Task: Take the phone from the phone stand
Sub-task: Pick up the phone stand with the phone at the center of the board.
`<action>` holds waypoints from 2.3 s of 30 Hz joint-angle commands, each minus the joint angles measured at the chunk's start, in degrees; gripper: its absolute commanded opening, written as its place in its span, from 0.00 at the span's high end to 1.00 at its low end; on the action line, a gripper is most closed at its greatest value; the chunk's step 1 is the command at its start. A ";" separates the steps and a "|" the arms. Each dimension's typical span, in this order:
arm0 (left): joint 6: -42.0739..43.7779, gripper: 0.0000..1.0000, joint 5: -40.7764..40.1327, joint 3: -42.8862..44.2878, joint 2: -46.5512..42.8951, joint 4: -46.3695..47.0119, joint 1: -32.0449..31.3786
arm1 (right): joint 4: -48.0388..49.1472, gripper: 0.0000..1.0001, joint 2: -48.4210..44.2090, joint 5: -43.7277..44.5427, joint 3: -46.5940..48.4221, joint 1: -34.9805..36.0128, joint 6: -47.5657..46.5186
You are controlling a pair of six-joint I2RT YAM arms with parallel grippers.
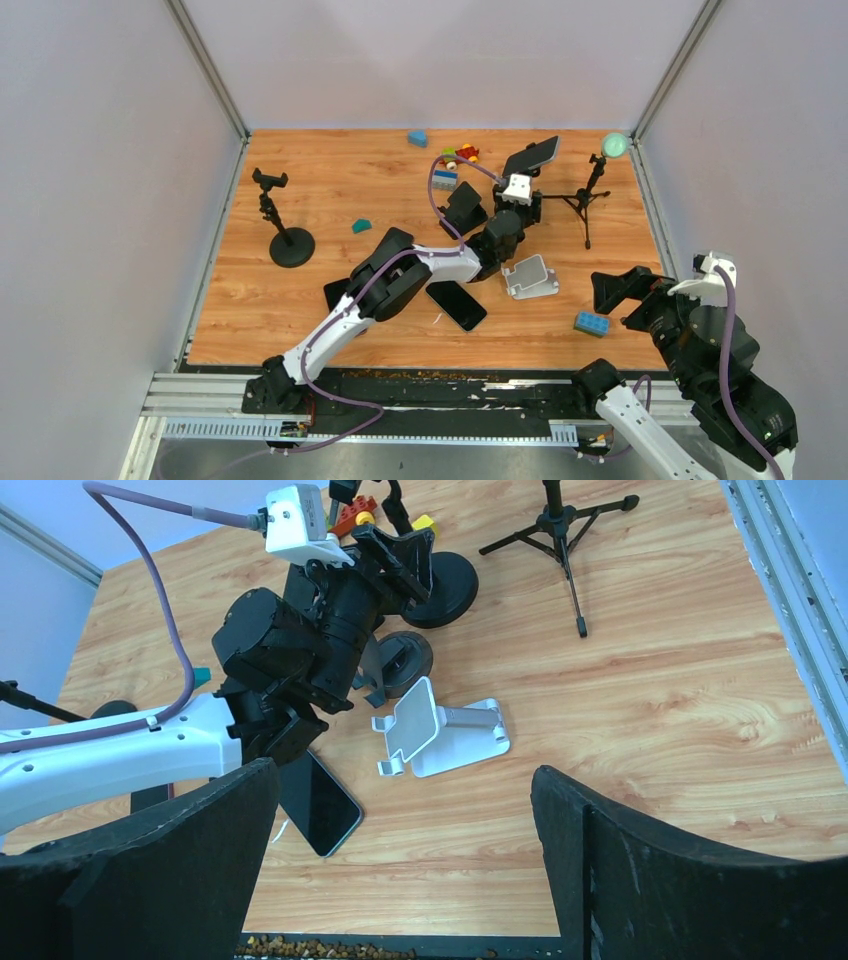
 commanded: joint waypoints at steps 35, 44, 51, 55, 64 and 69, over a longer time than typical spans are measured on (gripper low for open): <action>4.28 0.76 3.06 5.03 2.69 4.25 2.21 | -0.02 0.01 0.33 1.14 -0.31 0.06 -2.63; 5.93 1.00 3.61 1.53 0.14 5.62 2.13 | -0.02 0.01 0.09 1.19 -0.66 0.01 -2.82; 8.05 1.00 7.20 -5.01 -3.06 9.80 2.13 | 0.00 0.01 0.08 1.00 -0.92 0.05 -2.59; 8.83 0.80 8.66 -7.26 -3.87 10.29 2.13 | -0.02 0.01 -0.23 1.08 -1.09 0.11 -2.50; 9.11 0.28 7.29 -4.51 -2.75 7.20 2.13 | -0.01 0.01 -0.10 1.00 -0.97 0.05 -2.66; 9.51 0.25 5.85 -0.65 -1.09 4.50 2.12 | -0.02 0.01 -0.24 1.13 -0.85 0.02 -2.75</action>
